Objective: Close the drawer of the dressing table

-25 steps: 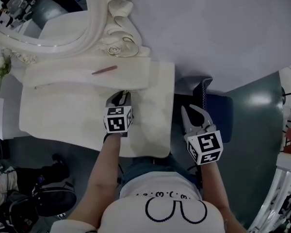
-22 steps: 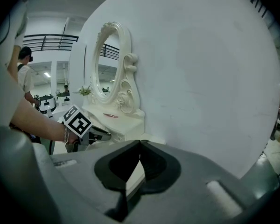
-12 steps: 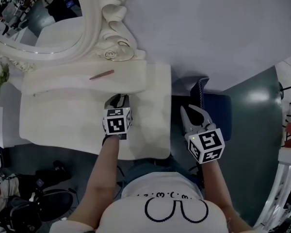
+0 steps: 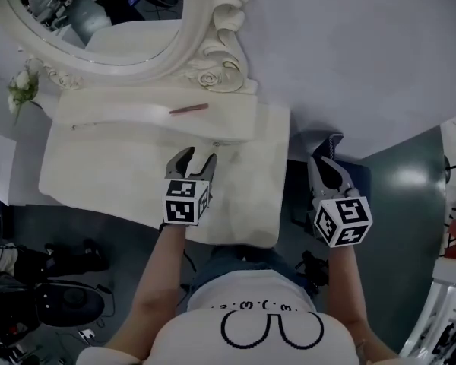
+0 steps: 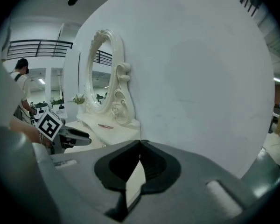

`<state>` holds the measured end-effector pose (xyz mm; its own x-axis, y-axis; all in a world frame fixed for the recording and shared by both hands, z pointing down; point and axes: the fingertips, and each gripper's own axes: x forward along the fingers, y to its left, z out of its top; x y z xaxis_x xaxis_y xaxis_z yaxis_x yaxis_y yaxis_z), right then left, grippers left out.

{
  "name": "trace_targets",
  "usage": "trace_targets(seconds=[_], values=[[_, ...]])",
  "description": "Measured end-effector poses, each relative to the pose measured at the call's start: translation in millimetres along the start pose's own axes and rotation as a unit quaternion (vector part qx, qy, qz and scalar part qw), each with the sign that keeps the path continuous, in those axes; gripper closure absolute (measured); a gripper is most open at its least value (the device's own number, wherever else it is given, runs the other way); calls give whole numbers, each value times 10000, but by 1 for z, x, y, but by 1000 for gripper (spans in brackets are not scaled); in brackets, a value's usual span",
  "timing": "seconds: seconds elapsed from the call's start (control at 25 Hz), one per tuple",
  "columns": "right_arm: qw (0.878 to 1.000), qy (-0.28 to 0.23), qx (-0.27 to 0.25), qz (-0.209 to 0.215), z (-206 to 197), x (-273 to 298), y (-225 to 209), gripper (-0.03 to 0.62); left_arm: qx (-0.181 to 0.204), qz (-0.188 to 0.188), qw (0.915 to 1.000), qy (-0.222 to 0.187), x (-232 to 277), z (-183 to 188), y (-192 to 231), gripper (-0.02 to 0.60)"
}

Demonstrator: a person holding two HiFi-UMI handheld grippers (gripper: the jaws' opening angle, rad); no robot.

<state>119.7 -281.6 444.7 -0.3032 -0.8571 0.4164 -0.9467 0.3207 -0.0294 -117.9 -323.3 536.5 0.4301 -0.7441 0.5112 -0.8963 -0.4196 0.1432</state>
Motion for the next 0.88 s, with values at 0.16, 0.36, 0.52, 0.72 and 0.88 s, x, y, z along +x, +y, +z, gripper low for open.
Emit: trace_targets(seconds=[0.16, 0.36, 0.52, 0.72, 0.88], values=[[9993, -347, -103, -63, 23, -5, 19, 589, 106, -151, 9978, -636, -36, 29, 14, 357], [9970, -716, -309, -17, 44, -14, 56, 589, 292, -298, 9928, -1126, -71, 57, 23, 364], [9937, -993, -520, -39, 63, -22, 81, 589, 415, -67, 9871, -1542, -101, 80, 33, 584], [9888, -1299, -737, 37, 89, -34, 101, 591, 660, -54, 9775, -2004, -131, 105, 31, 584], [9849, -1522, -820, 93, 109, -45, 106, 591, 669, 25, 9701, -2331, -152, 126, 30, 584]])
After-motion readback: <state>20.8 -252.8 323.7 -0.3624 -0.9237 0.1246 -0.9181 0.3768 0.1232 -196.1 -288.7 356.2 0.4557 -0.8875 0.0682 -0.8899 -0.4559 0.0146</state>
